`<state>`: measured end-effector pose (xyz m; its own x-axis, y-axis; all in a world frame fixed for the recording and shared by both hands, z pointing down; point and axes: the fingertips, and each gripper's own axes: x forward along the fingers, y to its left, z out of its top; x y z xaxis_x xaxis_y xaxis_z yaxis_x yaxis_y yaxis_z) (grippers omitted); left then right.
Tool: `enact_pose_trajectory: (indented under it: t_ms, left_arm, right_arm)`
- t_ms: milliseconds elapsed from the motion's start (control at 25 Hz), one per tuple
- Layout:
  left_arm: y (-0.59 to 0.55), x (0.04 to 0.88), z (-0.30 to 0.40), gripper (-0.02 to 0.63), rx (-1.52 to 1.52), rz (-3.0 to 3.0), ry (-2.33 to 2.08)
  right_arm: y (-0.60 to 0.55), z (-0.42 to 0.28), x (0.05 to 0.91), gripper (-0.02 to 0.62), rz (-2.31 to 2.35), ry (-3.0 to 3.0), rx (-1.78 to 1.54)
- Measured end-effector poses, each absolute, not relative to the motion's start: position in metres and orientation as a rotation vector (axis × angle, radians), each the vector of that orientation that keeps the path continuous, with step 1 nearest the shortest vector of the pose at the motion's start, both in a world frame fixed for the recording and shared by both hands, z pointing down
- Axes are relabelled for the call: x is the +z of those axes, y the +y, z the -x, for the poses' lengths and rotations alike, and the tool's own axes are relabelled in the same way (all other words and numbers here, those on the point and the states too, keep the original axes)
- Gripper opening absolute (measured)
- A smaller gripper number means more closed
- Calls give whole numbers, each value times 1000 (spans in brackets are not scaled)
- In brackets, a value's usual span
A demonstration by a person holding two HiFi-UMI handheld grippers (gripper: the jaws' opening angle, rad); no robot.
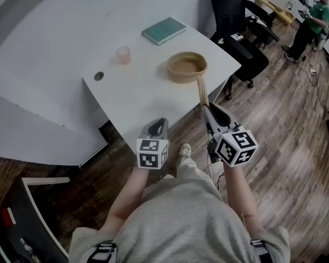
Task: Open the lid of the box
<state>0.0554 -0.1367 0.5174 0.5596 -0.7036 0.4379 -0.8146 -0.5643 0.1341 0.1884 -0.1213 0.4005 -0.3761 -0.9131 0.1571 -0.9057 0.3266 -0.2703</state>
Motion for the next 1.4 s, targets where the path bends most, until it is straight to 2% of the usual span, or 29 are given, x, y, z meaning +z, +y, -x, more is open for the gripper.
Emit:
enact_pose_trajectory:
  t_ms: [760,1400]
  left_arm:
    - [-50,485,3,20,370,-2489,-1269]
    - [-39,474,6,20,363,-2515,-1266]
  right_arm:
    - [-33,-131,408,67,1696,2564,-494]
    - [-20,-121,400,66,1670,2556,-465]
